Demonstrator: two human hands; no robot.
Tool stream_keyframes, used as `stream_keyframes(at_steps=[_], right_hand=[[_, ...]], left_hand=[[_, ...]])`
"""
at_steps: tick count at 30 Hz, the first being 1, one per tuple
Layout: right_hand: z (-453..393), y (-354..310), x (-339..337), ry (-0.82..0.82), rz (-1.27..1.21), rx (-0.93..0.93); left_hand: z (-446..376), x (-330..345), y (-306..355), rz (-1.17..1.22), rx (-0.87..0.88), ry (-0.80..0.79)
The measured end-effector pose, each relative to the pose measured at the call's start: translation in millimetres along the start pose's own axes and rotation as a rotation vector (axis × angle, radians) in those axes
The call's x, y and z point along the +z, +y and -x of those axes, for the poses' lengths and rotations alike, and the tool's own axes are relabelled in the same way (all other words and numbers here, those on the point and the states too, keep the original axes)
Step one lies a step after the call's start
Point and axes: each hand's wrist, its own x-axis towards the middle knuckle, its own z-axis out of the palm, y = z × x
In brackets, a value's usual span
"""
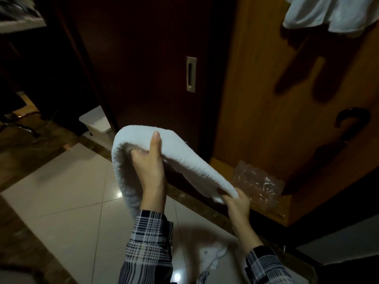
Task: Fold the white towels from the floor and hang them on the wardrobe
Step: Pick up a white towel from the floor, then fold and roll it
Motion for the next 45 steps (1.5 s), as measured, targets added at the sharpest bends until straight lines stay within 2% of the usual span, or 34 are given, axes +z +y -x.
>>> stream_keyframes(at_steps=[3,5,10,13,15,17,19,21,23,25,27,29,31,32,35,37,40,43,45], right_hand=[[0,0,0,0.023,-0.361,0.225],[3,0,-4,-0.037,-0.455,0.223],[6,-15,-33,-0.355,-0.069,-0.079],[5,-32,-49,-0.396,0.061,-0.227],[3,-43,-56,-0.410,0.037,-0.261],[5,-53,-61,-0.490,-0.106,-0.178],[5,-57,-61,-0.578,-0.273,0.033],[9,-61,-63,-0.639,-0.239,0.196],[13,-65,-60,-0.632,-0.240,0.297],[20,-67,-55,-0.604,-0.284,0.316],[22,-61,-50,-0.596,-0.497,0.337],[26,-53,-44,-0.693,-0.680,0.370],[32,-48,-37,-0.712,-0.807,0.408],[37,-48,-34,-0.689,-0.844,0.419],[45,-51,-23,-0.475,-0.918,0.489],[42,-46,-17,-0.467,-0.950,0.516],[38,-46,-22,-0.430,-0.903,0.499],[26,-46,-41,-0.368,-0.914,0.338],[19,-47,-58,-0.387,-0.855,0.218]], left_hand=[[-2,1,-3,0.018,-0.036,0.024],[-5,1,-4,0.055,-0.083,0.061],[-16,-9,-11,0.256,-0.212,0.115],[-20,-16,-16,0.291,-0.268,0.152],[-23,-18,-19,0.335,-0.322,0.178],[-24,-20,-20,0.369,-0.365,0.195],[-22,-22,-18,0.397,-0.394,0.195],[-22,-25,-15,0.422,-0.403,0.182],[-21,-27,-10,0.448,-0.403,0.159],[-21,-28,-4,0.470,-0.398,0.116],[-17,-26,2,0.514,-0.400,0.073],[-13,-22,9,0.568,-0.397,0.032],[-7,-17,17,0.578,-0.368,0.004],[-3,-14,21,0.569,-0.346,-0.001],[8,-5,29,0.532,-0.284,-0.020],[13,-1,34,0.478,-0.260,-0.024],[14,0,37,0.422,-0.210,-0.033],[9,-6,37,0.360,-0.172,-0.011],[4,-11,35,0.362,-0.190,-0.002]])
